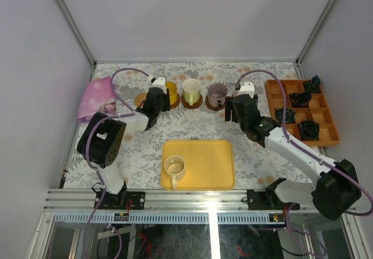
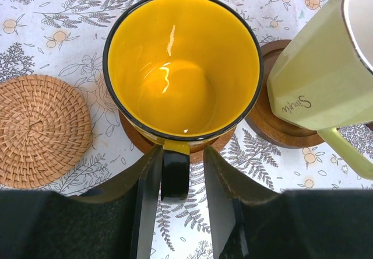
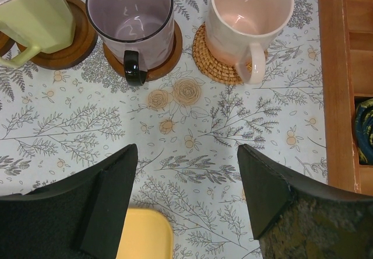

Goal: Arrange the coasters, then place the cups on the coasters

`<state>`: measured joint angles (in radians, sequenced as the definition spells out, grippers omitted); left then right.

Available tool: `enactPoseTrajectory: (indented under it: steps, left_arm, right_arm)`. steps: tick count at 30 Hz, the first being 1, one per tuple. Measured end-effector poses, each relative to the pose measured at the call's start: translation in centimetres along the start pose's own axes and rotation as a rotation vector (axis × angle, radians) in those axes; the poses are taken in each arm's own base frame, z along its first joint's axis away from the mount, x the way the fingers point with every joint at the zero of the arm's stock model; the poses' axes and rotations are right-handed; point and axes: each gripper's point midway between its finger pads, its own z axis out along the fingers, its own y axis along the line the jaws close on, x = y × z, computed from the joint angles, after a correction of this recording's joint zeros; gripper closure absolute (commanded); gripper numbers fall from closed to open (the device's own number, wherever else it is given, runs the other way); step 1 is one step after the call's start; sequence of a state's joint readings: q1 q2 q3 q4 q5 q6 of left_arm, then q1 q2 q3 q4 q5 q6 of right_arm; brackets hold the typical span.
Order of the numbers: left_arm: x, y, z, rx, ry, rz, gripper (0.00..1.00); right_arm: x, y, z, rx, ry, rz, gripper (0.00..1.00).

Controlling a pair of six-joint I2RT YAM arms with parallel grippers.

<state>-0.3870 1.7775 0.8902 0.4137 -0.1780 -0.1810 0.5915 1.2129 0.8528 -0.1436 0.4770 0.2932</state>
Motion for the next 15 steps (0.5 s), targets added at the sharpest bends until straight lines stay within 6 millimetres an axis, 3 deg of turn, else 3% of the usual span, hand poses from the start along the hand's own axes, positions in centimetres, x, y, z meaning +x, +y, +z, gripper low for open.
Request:
enactPoseTrajectory:
  steps: [11,15]
  left_arm:
    - [-0.9,-0.6,-1.3,0.013,-0.023,0.003,0.63]
    - [-1.1,-0.9,-1.8,0.014,-0.024,0.007,0.47]
  right_arm:
    - [0.4,0.5,0.2,-0.021,0.016,-0.003,0.23]
    - [0.4,0.5,0.2,-0.024,0.017,-0.003,0.23]
